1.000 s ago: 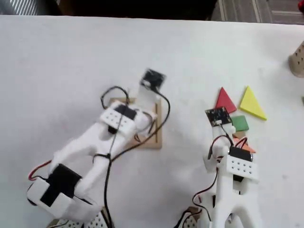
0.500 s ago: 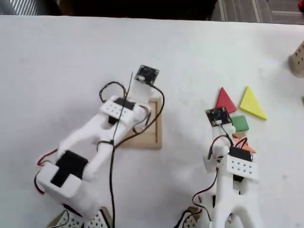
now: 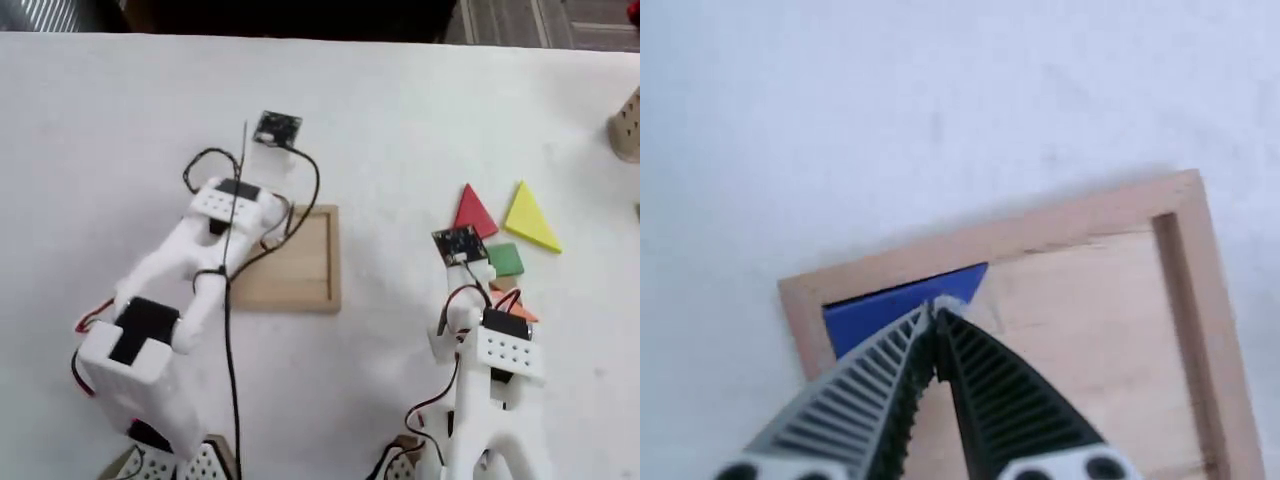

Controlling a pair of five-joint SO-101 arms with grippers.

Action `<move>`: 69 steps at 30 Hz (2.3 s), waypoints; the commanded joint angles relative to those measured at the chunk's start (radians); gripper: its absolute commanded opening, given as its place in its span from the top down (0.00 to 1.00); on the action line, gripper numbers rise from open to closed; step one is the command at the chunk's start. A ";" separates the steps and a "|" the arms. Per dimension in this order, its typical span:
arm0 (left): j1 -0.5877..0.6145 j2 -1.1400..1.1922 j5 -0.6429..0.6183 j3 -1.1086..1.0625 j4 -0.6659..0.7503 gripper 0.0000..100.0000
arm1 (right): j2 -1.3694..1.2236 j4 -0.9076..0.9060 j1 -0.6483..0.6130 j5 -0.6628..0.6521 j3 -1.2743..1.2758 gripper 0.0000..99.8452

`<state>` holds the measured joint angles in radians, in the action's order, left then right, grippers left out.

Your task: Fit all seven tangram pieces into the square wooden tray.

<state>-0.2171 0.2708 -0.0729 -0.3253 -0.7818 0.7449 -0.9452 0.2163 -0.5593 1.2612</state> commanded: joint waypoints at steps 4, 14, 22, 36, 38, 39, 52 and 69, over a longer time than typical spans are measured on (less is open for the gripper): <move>0.041 -0.051 -0.003 0.041 -0.012 0.98 | 0.027 0.015 0.002 -0.009 -0.002 0.98; 0.056 -0.305 -0.002 -0.126 -0.003 0.98 | 0.027 0.016 0.002 -0.009 -0.002 0.98; 0.229 -0.383 -0.011 -0.212 0.176 0.98 | 0.027 0.016 0.002 -0.009 -0.002 0.98; 0.239 -0.291 -0.011 -0.204 0.230 0.79 | 0.027 -0.047 0.142 -0.049 -0.127 0.91; 0.242 -0.289 -0.011 -0.204 0.230 0.79 | 0.027 -0.120 0.182 -0.055 -0.232 0.88; 0.240 -0.289 -0.011 -0.207 0.230 0.79 | 0.027 -0.157 0.203 -0.057 -0.285 0.87; 0.239 -0.291 -0.005 -0.203 0.187 0.79 | -0.354 -0.352 0.251 -0.305 -0.571 0.72; 0.242 -0.289 -0.003 -0.207 0.187 0.78 | -0.776 -0.061 0.275 -0.451 -0.643 0.76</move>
<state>0.0146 -0.0146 -0.0713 -0.5785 -0.5915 -0.0146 -1.0372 0.4879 -0.9828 0.6521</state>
